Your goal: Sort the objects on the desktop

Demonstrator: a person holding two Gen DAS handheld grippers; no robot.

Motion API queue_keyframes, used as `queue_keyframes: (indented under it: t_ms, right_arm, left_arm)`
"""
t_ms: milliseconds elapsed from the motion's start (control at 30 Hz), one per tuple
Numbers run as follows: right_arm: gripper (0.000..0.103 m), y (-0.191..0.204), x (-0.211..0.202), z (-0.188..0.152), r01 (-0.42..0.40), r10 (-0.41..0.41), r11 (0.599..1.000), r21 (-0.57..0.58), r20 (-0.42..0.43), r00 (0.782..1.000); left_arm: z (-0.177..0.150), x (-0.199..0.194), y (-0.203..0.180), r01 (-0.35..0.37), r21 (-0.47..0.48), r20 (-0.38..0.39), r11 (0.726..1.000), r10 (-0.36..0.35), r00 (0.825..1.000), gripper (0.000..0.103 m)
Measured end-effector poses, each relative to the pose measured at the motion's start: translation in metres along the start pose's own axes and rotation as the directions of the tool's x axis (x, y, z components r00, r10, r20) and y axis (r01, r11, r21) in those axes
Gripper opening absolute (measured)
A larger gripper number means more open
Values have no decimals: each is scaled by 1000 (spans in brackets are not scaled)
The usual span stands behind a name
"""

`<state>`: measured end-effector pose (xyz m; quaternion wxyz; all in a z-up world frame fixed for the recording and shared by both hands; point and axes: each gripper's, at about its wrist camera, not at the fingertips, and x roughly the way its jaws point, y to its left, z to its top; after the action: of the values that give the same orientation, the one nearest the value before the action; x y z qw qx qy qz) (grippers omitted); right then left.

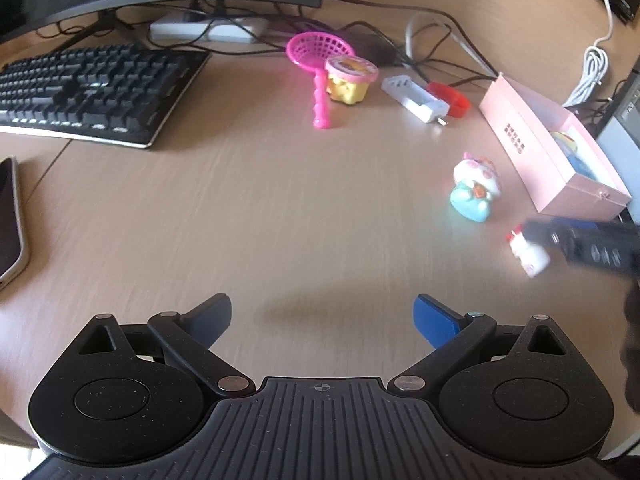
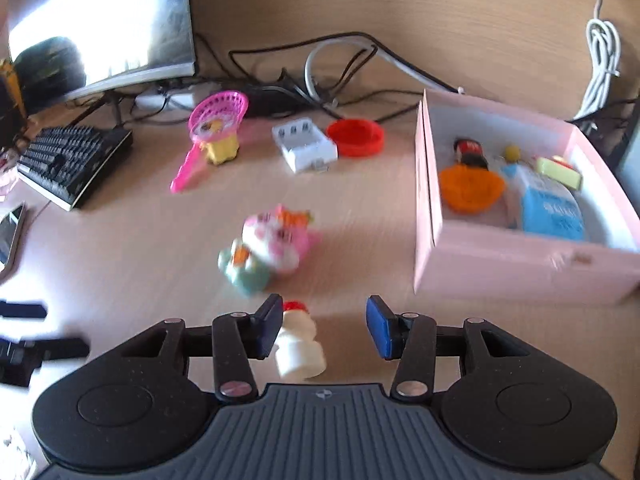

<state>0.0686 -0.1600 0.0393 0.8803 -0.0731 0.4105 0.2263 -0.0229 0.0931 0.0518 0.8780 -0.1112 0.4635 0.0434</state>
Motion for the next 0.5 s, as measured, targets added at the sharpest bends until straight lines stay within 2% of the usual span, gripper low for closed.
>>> queue_keyframes:
  t_ms: [133, 233, 400, 500]
  right_arm:
    - [52, -3, -22, -18, 12, -12, 1000, 22, 11, 1000]
    - [56, -10, -36, -30, 51, -53, 998, 41, 35, 998]
    - [56, -31, -44, -38, 111, -117, 987, 120, 42, 992]
    - [56, -40, -48, -41, 120, -128, 982, 148, 45, 991]
  left_arm:
    - [7, 6, -18, 28, 52, 3, 998, -28, 1000, 100]
    - [9, 12, -37, 56, 94, -4, 994, -56, 998, 100]
    - [6, 18, -63, 92, 147, -17, 985, -90, 996, 100]
    - [5, 14, -68, 79, 158, 1, 984, -80, 997, 100]
